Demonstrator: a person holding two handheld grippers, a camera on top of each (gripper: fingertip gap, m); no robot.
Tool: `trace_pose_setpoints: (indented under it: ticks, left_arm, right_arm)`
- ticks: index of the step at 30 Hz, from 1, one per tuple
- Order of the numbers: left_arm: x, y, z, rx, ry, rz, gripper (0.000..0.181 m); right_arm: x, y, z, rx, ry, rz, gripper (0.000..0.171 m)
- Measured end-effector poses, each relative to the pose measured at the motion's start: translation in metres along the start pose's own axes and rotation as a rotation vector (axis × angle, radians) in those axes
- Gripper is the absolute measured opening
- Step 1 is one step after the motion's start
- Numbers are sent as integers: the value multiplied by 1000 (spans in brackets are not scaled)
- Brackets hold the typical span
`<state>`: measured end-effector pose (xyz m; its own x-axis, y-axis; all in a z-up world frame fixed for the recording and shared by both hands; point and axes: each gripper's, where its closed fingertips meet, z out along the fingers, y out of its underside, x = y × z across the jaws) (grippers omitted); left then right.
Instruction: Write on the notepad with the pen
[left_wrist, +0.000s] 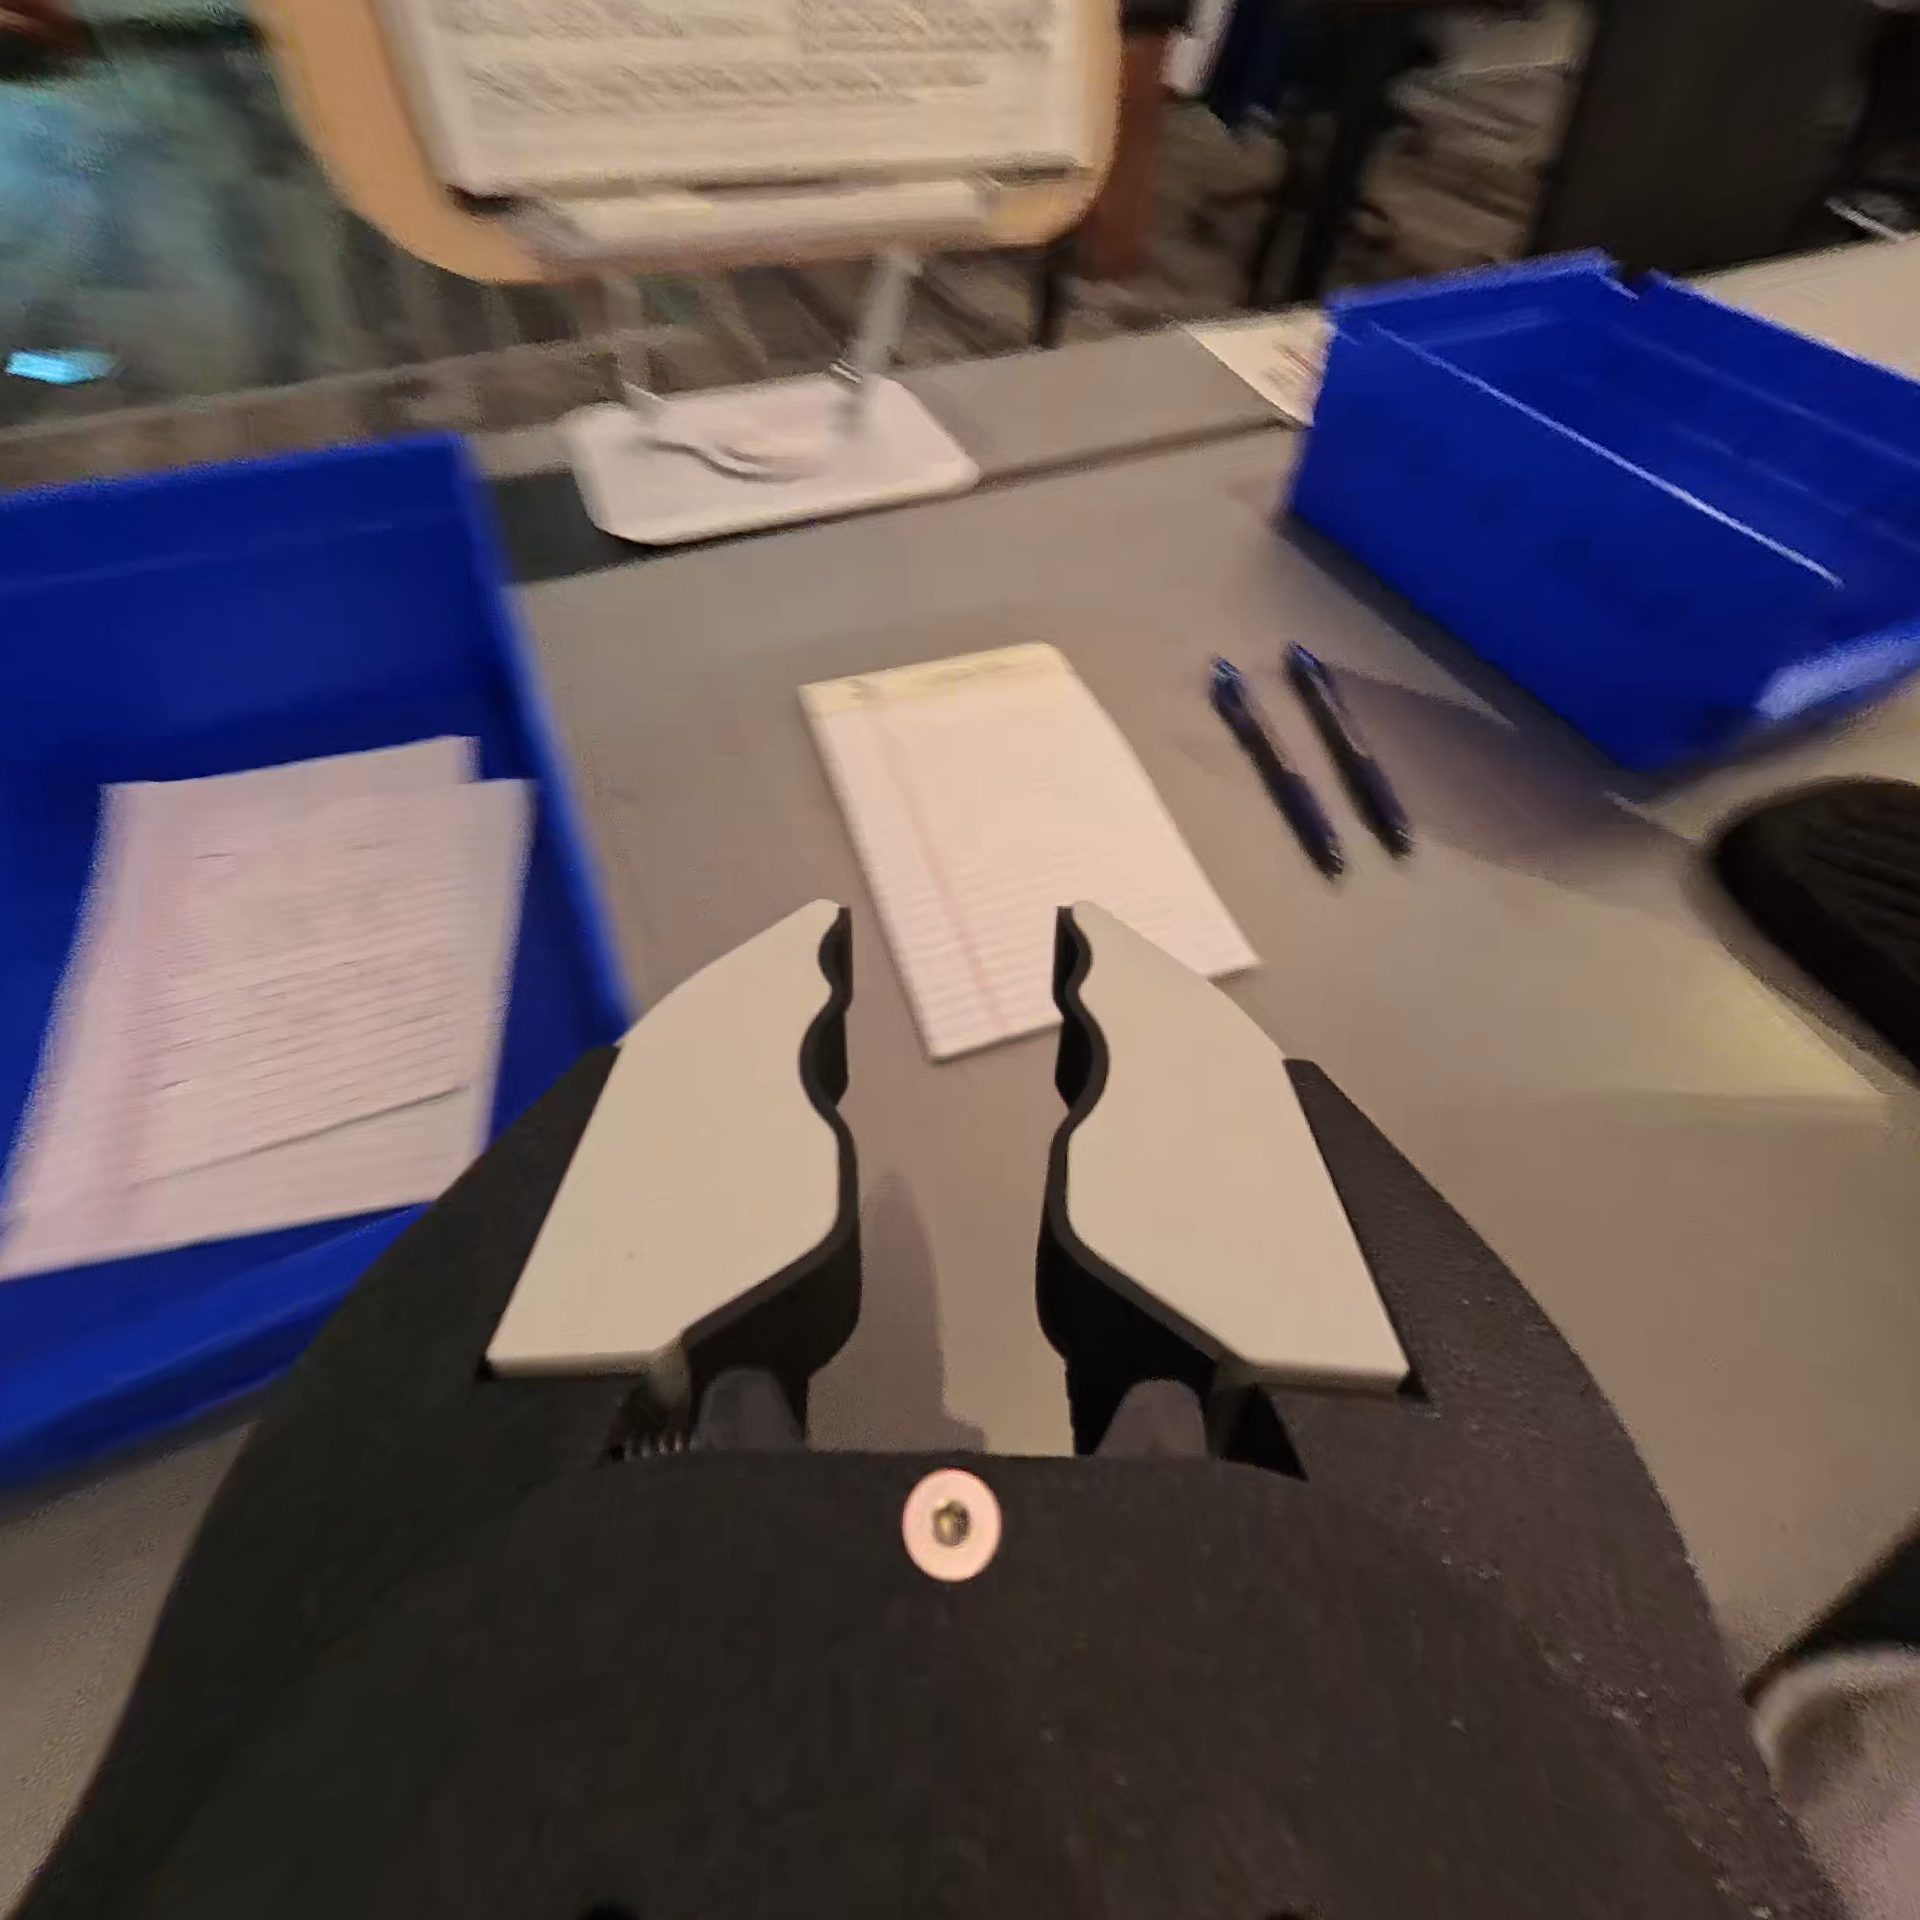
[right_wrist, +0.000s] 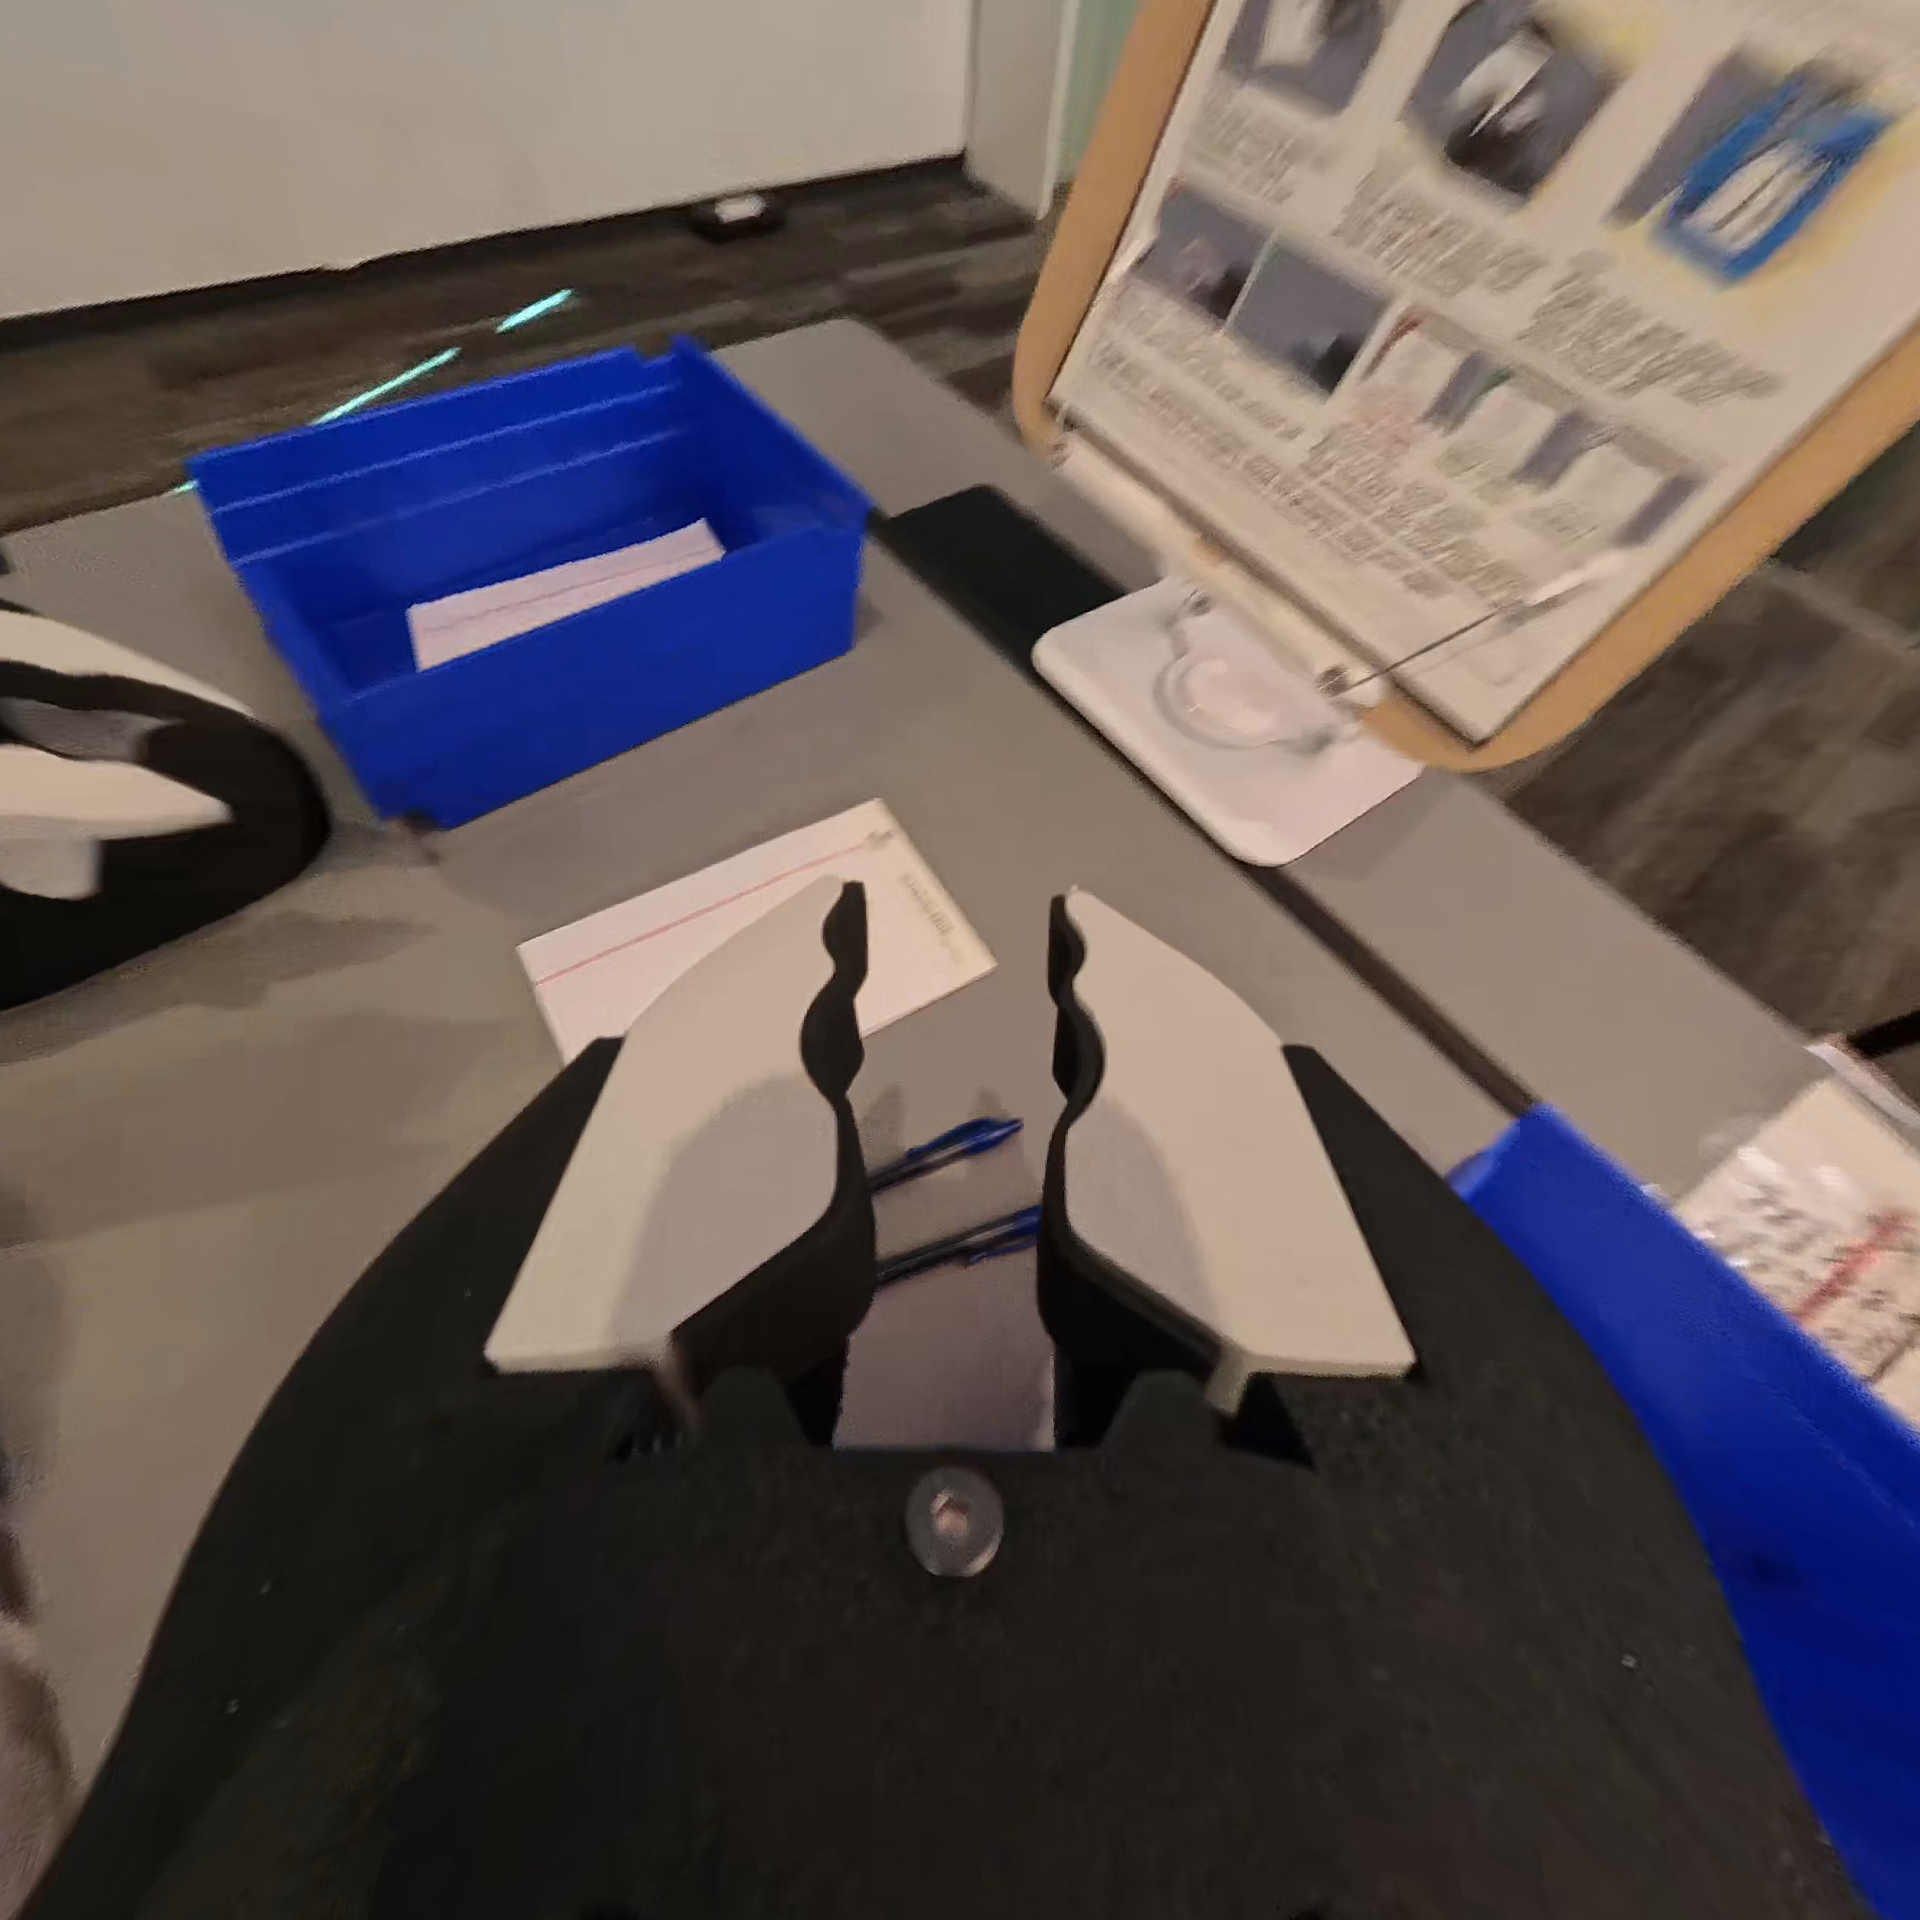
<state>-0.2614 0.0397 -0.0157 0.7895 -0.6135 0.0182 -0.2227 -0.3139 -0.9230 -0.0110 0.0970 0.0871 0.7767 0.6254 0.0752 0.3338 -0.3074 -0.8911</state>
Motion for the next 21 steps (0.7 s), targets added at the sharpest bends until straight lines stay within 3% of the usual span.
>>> trace_pose_setpoints:
  ticks: [5,10,15,18,21]
  left_arm:
    - [50,39,62,-180,215,85,32]
    - [66,68,100,-309,294,165,29]
    - [73,76,106,-350,402,159,26]
    - [72,78,103,-374,453,186,44]
    - [65,83,106,-413,439,264,50]
  right_arm:
    - [-9,37,34,-196,11,17,30]
    - [-9,60,43,-288,16,-4,30]
    - [-2,58,44,-267,-1,14,30]
    - [3,59,44,-249,-11,33,30]
    - [8,61,43,-244,-24,50,30]
